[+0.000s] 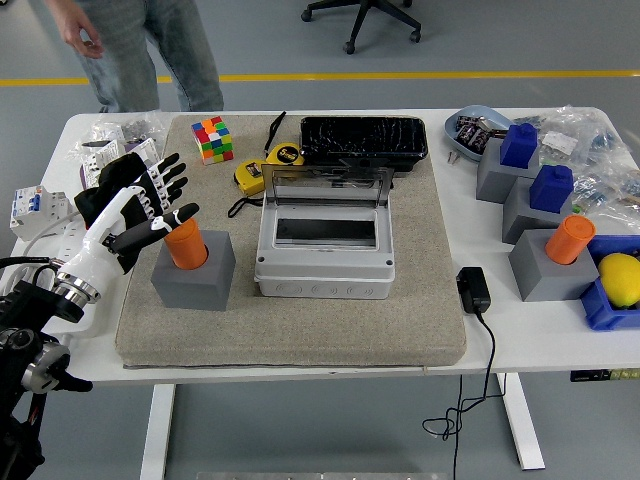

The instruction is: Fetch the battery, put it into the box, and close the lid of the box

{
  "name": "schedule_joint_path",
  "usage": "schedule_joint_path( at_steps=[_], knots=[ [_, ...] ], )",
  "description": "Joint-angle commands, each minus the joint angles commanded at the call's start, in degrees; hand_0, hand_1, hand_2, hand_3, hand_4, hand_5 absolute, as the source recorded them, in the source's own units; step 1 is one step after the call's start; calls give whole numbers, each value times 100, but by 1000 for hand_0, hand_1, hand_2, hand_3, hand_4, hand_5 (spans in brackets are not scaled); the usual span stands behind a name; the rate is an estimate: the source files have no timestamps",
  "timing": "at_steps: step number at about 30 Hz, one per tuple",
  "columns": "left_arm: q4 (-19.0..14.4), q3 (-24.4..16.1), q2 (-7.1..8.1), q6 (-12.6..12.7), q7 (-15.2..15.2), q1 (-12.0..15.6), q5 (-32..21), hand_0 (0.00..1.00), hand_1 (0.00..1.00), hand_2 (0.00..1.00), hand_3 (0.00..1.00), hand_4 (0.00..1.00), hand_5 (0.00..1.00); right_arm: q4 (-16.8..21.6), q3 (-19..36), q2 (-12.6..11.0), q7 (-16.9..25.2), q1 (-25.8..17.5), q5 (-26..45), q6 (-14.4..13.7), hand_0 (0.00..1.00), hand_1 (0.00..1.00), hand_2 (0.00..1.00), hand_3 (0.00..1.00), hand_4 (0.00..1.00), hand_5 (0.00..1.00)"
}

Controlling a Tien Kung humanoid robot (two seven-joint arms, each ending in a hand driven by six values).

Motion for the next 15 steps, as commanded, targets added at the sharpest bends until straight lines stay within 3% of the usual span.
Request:
schedule_joint_path(
  at_steps=[4, 15],
  knots=[
    [61, 171, 19, -36, -23, 34, -463, 998, 998, 998, 998, 998, 257, 8, -4, -3, 7, 10, 11, -9, 813, 779, 756, 796, 998, 998],
    [69, 316, 20, 38, -89, 93, -381, 998, 998, 998, 998, 998, 250, 9, 17, 4, 10, 16, 4, 2, 813, 779, 755, 796, 998, 998]
  ],
)
